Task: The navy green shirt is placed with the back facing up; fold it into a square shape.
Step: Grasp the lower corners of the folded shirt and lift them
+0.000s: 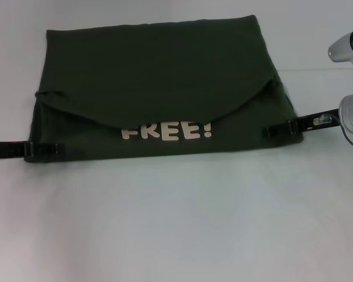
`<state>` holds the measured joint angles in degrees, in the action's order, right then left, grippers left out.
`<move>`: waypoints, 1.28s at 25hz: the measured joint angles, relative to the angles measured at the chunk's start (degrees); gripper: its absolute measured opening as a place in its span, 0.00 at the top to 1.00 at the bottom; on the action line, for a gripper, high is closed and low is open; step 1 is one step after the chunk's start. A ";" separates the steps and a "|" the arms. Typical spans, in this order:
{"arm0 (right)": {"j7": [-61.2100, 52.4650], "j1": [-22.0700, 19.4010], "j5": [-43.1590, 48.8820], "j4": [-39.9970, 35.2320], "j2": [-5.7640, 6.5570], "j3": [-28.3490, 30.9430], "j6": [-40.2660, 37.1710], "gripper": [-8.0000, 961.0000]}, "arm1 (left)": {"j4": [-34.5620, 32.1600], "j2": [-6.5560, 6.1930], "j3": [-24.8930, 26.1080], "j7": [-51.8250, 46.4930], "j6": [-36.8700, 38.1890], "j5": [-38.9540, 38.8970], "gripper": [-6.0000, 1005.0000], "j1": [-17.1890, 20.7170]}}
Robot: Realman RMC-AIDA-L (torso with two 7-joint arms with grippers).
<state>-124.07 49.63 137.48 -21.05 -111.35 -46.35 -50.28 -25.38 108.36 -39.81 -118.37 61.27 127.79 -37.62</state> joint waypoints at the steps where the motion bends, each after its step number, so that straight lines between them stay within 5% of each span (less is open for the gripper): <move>1: 0.01 -0.01 0.01 0.13 0.00 -0.08 0.25 0.02 | -0.01 0.00 0.00 0.00 0.00 0.00 0.20 -0.01; 5: 0.02 -0.05 0.04 0.38 0.00 -0.30 0.84 0.02 | -0.02 0.00 0.06 -0.02 0.00 0.00 0.20 -0.08; 13: 0.02 -0.59 0.05 0.40 0.00 -0.34 1.61 0.38 | -0.02 -0.05 0.24 -0.03 0.00 0.00 0.21 -0.09; 32: -0.04 -0.49 0.03 0.32 -0.07 -1.88 1.45 0.84 | -0.02 -0.34 0.23 -0.03 0.14 0.00 0.20 -0.40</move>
<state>-124.11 49.13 137.51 -20.72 -111.42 -48.24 -48.82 -25.40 108.02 -39.58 -118.39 61.41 127.79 -38.02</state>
